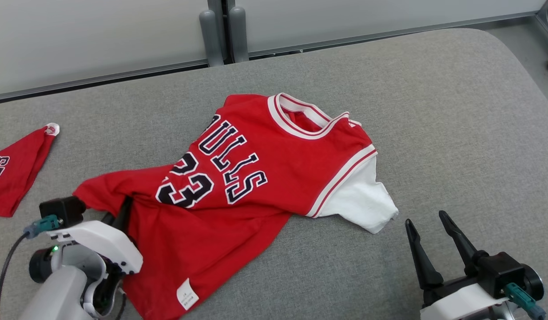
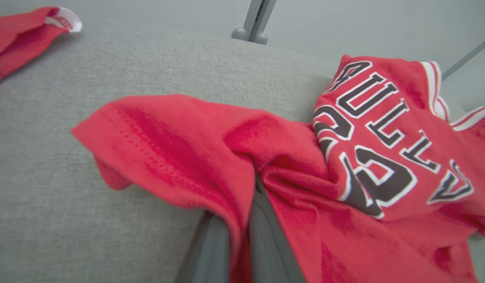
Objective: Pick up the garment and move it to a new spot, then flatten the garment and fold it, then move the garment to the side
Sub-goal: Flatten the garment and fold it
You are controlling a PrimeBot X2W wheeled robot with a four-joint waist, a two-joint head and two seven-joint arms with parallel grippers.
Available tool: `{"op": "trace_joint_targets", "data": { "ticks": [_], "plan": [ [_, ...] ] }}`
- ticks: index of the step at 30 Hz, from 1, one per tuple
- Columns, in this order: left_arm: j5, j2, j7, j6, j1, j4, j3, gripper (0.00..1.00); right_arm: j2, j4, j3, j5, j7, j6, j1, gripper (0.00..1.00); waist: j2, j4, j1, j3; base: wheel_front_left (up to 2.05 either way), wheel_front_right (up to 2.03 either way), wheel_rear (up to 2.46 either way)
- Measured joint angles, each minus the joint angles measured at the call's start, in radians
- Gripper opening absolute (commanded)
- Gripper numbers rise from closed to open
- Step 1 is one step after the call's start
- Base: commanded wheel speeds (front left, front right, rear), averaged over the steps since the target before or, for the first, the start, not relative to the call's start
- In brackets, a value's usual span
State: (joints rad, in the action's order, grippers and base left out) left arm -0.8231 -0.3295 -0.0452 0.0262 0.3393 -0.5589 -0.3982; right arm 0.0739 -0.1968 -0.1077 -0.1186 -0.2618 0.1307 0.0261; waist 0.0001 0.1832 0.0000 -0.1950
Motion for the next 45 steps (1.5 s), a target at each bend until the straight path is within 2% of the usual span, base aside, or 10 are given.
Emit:
{"op": "trace_joint_targets", "data": {
  "ticks": [7,8,9,10,11,18,23,27,35,45],
  "plan": [
    [0.046,-0.021,-0.056,0.000,0.114,-0.142,0.000,0.00,0.003,-0.006,0.003,0.000,0.000,0.000,0.008,1.00,0.0000,0.004,0.0000,0.009,0.00,0.00,0.00],
    [0.042,-0.018,-0.046,0.007,0.119,-0.161,0.000,0.09,0.003,-0.006,0.004,0.000,0.000,0.000,0.008,1.00,0.0000,0.004,0.0000,0.013,0.00,0.00,0.00],
    [0.034,-0.012,-0.042,0.014,0.119,-0.176,-0.001,0.40,0.003,-0.007,0.004,0.000,0.000,0.000,0.007,1.00,0.0000,0.003,0.0000,0.017,0.00,0.00,0.00],
    [0.029,-0.008,-0.042,0.019,0.117,-0.189,-0.001,0.91,0.002,-0.008,0.004,0.000,0.000,0.000,0.005,1.00,0.0000,0.003,0.0000,0.021,0.00,0.00,0.00],
    [0.029,-0.007,-0.042,0.022,0.115,-0.198,-0.002,1.00,0.002,-0.008,0.005,0.001,0.000,0.000,0.003,1.00,0.0000,0.002,0.0000,0.027,0.00,0.00,0.00],
    [0.037,0.000,-0.198,-0.074,-0.010,-0.118,0.059,1.00,0.005,0.030,0.043,0.014,0.000,0.000,-0.020,1.00,-0.0001,-0.014,0.0000,0.071,0.00,0.00,0.00],
    [0.133,0.052,-0.217,-0.153,-0.193,0.168,0.187,1.00,0.013,0.063,0.092,0.025,0.000,0.000,-0.039,1.00,0.0000,-0.043,0.0000,0.105,0.00,0.00,0.00],
    [0.293,0.142,-0.218,-0.164,-0.391,0.390,0.273,1.00,0.017,0.069,0.130,0.033,0.000,0.000,-0.060,1.00,0.0000,-0.067,0.0000,0.144,0.00,0.00,0.00],
    [0.517,0.247,-0.218,-0.041,-0.599,0.504,0.372,1.00,0.005,0.047,0.186,0.041,0.000,0.000,-0.083,1.00,0.0000,-0.103,0.0000,0.206,0.00,0.00,0.00],
    [0.587,0.278,-0.218,0.043,-0.620,0.486,0.468,1.00,-0.005,0.001,0.201,0.062,0.000,0.000,-0.102,1.00,0.0000,-0.113,0.0000,0.215,0.00,0.00,0.00]
  ]
}}
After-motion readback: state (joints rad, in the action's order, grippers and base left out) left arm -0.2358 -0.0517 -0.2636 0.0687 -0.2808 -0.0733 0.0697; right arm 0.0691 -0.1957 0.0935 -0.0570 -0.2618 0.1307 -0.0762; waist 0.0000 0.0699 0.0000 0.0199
